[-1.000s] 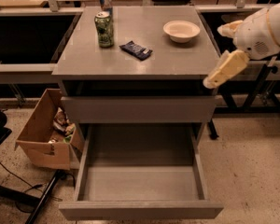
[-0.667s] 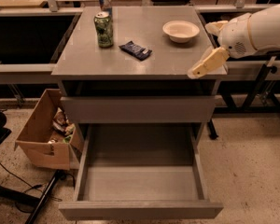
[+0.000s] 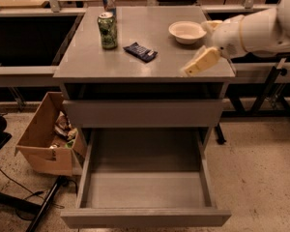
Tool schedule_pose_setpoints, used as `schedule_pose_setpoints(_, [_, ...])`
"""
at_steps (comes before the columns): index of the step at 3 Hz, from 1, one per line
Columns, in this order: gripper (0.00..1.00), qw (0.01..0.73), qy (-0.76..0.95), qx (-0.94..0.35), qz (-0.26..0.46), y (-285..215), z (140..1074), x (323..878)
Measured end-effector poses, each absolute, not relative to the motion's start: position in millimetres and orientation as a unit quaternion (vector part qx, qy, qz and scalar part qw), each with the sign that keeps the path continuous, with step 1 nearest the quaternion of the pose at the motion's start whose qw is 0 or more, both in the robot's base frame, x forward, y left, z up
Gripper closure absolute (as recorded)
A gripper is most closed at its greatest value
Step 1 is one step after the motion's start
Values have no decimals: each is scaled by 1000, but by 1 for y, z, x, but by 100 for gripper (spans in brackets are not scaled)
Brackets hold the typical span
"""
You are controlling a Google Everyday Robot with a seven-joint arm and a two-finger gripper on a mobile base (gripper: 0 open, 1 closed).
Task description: Place rxbar blueberry into middle drawer
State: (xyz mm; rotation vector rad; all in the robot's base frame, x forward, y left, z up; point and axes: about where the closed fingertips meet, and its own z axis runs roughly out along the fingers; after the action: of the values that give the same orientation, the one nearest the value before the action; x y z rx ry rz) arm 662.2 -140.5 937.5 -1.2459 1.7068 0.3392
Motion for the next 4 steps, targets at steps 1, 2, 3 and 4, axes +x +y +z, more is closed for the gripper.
schedule_pose_setpoints(1, [0, 508, 685, -501, 146, -96, 933, 702])
schedule_pose_setpoints(2, [0, 504, 692, -495, 149, -59, 927, 729])
schedule_pose_setpoints(3, [0, 464, 734, -472, 152, -31, 905, 756])
schedule_pose_setpoints(4, [0, 437, 759, -458, 153, -20, 892, 769])
